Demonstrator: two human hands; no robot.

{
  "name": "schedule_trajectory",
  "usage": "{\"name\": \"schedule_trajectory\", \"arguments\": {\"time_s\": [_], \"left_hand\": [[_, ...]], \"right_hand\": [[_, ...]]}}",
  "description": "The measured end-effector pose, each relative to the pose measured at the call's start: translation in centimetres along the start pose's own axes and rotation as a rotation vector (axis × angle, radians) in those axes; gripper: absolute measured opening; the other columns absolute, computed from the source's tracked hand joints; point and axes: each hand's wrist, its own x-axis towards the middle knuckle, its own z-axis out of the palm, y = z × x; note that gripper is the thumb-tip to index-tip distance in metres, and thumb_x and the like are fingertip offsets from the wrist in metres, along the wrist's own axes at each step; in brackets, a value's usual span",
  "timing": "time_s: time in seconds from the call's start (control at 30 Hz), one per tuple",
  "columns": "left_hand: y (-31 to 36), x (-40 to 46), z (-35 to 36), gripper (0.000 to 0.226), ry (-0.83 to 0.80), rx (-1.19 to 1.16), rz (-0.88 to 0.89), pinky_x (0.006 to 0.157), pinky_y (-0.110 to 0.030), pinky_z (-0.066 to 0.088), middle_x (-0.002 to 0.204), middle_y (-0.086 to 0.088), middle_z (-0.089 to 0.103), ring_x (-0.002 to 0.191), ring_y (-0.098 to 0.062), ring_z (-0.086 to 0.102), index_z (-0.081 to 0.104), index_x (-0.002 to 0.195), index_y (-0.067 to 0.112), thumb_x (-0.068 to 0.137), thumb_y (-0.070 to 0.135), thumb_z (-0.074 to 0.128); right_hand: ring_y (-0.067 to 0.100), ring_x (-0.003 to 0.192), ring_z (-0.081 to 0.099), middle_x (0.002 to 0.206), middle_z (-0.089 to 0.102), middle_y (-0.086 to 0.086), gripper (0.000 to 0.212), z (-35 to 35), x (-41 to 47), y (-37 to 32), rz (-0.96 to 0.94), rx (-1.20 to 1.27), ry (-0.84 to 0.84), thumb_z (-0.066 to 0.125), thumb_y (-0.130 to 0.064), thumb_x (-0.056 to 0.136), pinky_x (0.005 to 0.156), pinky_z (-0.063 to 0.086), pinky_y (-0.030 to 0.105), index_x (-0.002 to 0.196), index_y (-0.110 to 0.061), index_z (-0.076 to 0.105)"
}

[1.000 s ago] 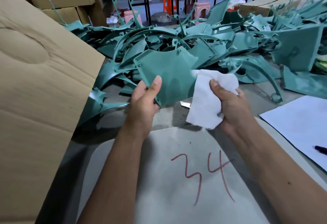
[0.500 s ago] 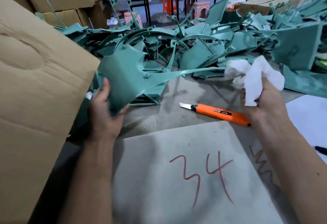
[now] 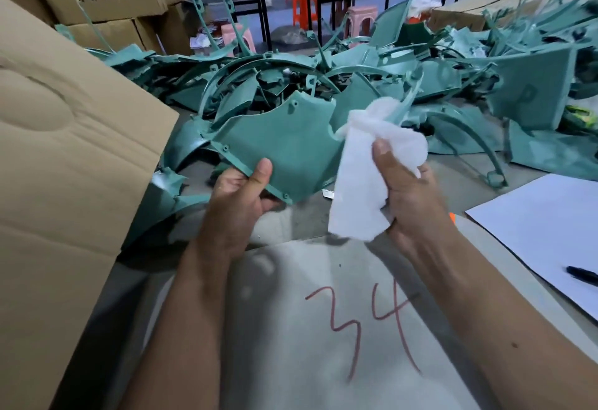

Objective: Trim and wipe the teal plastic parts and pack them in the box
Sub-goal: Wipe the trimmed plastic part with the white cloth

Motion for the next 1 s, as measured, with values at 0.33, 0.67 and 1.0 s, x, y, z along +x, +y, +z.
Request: {"name": "schedule_trajectory", "arguments": {"time_s": [0.33, 0.67, 1.0], "left_hand": [[-1.5, -0.6, 6.2, 0.024, 0.093, -0.299, 0.039, 0.103, -0.050, 0.053, 0.125, -0.022, 0.068, 0.118, -0.036, 0.064, 0.064, 0.121, 0.002, 0.105, 0.014, 0.052], [2.1, -0.2, 1.1, 0.036, 0.006, 0.233, 0.050, 0.096, -0.043, 0.057, 0.125, -0.007, 0.072, 0.117, -0.027, 0.068, 0.066, 0.128, 0.029, 0.093, 0.037, 0.065], [-0.4, -0.4, 6.2, 0.026, 0.151, -0.120, 0.116, 0.106, -0.056, 0.049, 0.114, -0.016, 0.072, 0.105, -0.032, 0.067, 0.062, 0.119, 0.008, 0.096, -0.004, 0.062]], "right_hand": [[0.042, 0.092, 0.076, 0.097, 0.078, 0.018, 0.012, 0.5, -1.6, 3.0, -0.106, -0.406, -0.070, 0.082, -0.017, 0.088, 0.074, 0.063, 0.056, 0.096, -0.010, 0.077], [-0.005, 0.072, 0.056, 0.075, 0.062, -0.028, 0.042, -1.9, 1.4, -0.5, -0.471, -1.134, -0.271, 0.070, -0.004, 0.095, 0.069, 0.042, 0.015, 0.073, -0.038, 0.056], [0.008, 0.045, 0.037, 0.054, 0.041, -0.008, 0.038, -0.6, 0.6, 0.3, -0.280, -0.542, 0.167, 0.070, -0.026, 0.100, 0.042, 0.030, 0.018, 0.070, -0.014, 0.049]]}}
